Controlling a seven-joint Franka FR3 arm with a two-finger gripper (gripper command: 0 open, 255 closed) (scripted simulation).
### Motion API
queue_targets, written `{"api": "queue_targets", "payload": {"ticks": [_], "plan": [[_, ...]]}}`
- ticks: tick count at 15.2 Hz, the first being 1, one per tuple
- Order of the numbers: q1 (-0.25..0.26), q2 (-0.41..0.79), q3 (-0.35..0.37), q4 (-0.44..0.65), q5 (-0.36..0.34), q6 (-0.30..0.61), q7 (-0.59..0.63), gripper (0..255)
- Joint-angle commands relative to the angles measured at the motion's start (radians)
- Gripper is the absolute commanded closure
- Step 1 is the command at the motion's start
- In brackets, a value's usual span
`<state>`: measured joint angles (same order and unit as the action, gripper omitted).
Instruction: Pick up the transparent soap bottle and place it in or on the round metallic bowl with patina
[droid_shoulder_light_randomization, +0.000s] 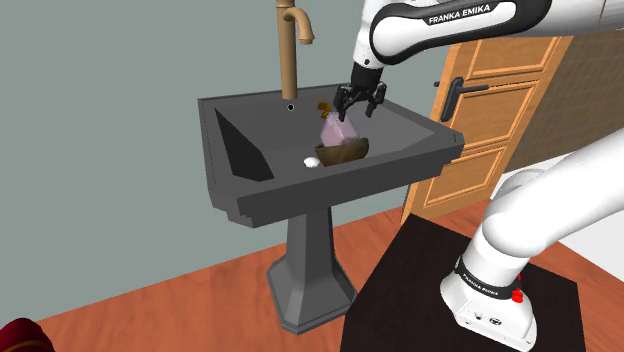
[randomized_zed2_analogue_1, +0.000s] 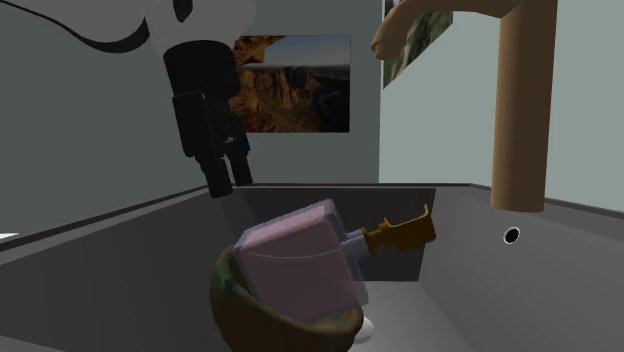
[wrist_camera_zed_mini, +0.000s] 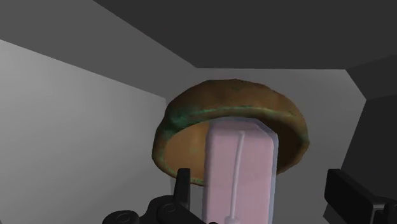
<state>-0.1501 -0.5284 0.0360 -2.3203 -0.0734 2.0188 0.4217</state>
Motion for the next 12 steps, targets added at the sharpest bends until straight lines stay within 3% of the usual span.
{"api": "queue_targets", "payload": {"ticks": [1, 4, 12], "plan": [[0.002, -0.010, 0.003, 0.025, 0.002, -0.035, 0.001, 0], [0.004, -0.027, 0.007, 0.103, 0.006, -0.131, -0.001, 0], [0.004, -0.027, 0.007, 0.103, 0.006, -0.131, -0.001, 0]]}}
